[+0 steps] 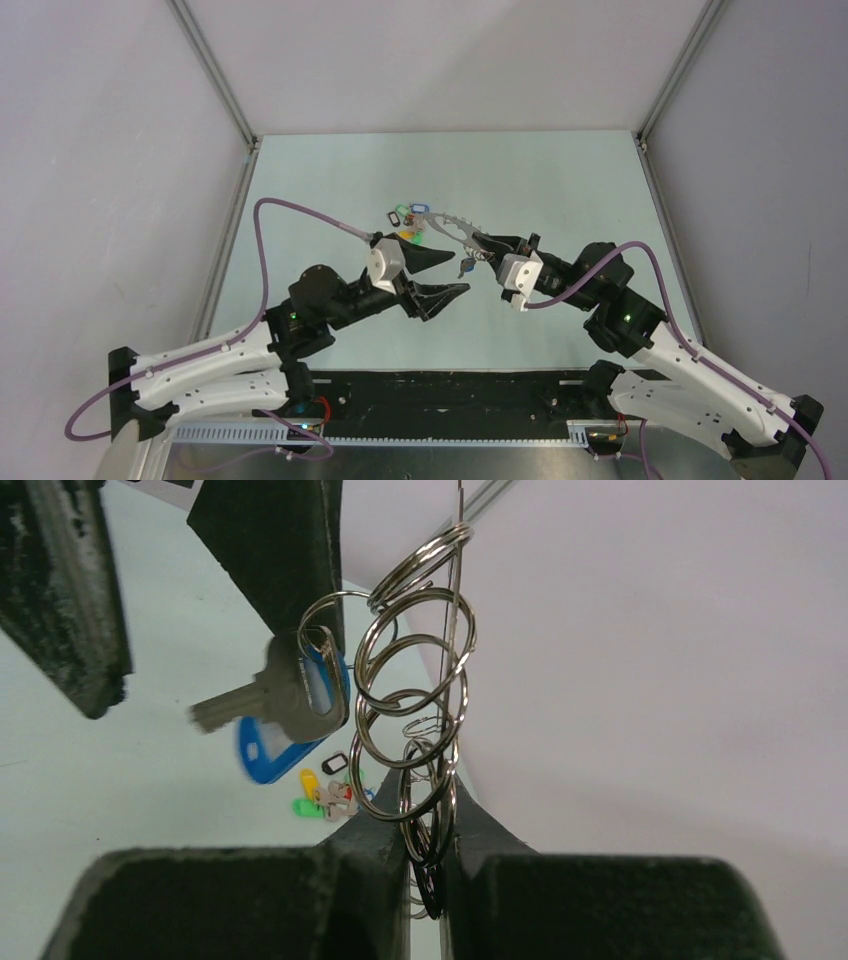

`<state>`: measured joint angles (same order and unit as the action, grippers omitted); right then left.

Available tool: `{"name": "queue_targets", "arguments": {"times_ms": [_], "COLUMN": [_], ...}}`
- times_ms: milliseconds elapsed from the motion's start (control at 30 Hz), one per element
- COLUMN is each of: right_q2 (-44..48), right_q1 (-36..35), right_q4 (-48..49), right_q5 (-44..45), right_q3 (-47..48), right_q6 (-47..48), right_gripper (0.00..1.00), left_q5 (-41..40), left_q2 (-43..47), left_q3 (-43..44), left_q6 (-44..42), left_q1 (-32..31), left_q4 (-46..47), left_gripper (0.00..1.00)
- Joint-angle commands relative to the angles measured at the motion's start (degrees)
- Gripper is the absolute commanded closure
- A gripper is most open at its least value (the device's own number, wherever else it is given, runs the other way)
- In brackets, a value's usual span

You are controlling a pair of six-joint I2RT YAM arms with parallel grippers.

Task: Remove the keys from the keyring

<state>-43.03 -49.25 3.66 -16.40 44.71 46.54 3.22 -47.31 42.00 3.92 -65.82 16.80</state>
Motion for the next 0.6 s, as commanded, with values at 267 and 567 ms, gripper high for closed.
{"name": "queue_targets", "arguments": {"times_ms": [267, 567], "right_q2": [0.69, 0.92], "right_q1": [-0.39, -0.31], "right_q4": [2.39, 2.12], "right_q5": [-1.83, -1.35], "right_q3": [3.60, 3.63], "right_q6": [-0.60, -0.50], "right_gripper": [1.00, 1.00], "left_q5": [6.64, 8.35], "left_q2": [-4.98, -6.16], "left_q3": [5.33, 4.27], "left_q6": [-1.77, -1.11], "left_q1": [2.15, 2.78], "left_q4": [7.11, 8.01], "left_gripper": [0.65, 0.70]}}
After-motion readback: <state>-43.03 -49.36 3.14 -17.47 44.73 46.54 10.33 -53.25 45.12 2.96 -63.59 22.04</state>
